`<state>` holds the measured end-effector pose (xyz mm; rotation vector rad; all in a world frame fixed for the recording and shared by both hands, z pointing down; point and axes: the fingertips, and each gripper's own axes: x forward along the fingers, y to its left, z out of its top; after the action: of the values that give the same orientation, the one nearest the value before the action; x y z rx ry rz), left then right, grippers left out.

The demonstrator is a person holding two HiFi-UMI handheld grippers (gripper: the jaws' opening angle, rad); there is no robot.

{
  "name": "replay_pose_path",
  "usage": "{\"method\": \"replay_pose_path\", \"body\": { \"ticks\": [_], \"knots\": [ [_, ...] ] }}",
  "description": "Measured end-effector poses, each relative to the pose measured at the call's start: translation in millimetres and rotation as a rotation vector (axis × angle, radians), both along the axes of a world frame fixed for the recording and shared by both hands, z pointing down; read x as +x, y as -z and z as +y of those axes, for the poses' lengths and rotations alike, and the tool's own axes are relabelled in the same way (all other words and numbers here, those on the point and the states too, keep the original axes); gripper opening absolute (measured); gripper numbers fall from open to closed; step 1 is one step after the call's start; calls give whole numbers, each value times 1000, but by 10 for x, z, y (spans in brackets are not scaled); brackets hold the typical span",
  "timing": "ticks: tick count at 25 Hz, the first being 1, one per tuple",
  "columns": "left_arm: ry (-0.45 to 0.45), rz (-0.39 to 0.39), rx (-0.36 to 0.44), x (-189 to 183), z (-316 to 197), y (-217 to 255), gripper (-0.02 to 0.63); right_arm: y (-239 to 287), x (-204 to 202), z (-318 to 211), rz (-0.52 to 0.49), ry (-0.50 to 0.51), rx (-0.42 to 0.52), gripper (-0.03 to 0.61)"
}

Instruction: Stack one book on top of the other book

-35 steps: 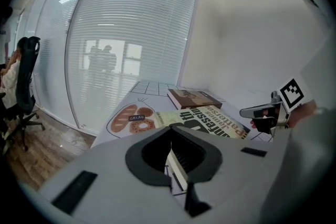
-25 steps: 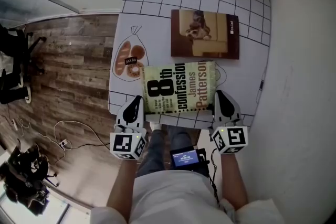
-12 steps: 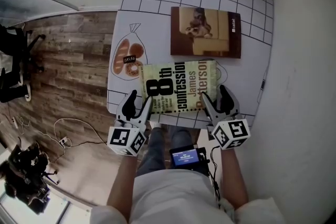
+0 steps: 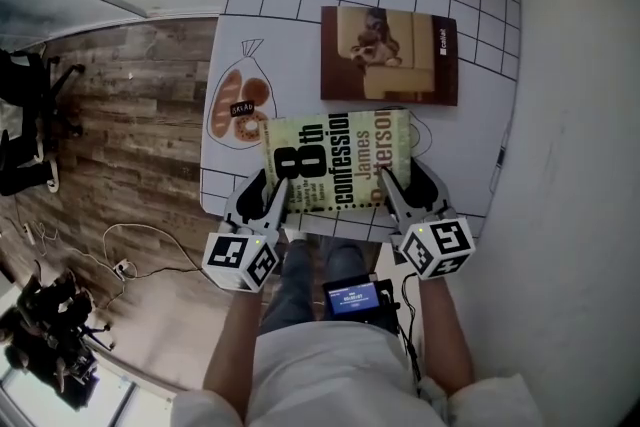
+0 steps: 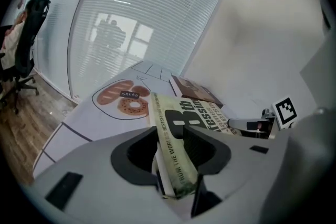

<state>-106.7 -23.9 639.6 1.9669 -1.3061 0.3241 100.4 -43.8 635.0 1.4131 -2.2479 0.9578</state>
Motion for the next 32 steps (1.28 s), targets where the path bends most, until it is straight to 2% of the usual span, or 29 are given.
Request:
{"method": "replay_pose_path", "body": {
  "ticks": [17, 32],
  "knots": [
    [-4, -44, 6, 0, 42, 83, 156, 103, 29, 119, -20, -40, -9, 197],
    [19, -40, 77, -49, 3, 543, 155, 620, -18, 87, -4, -36, 77, 189]
  ]
}}
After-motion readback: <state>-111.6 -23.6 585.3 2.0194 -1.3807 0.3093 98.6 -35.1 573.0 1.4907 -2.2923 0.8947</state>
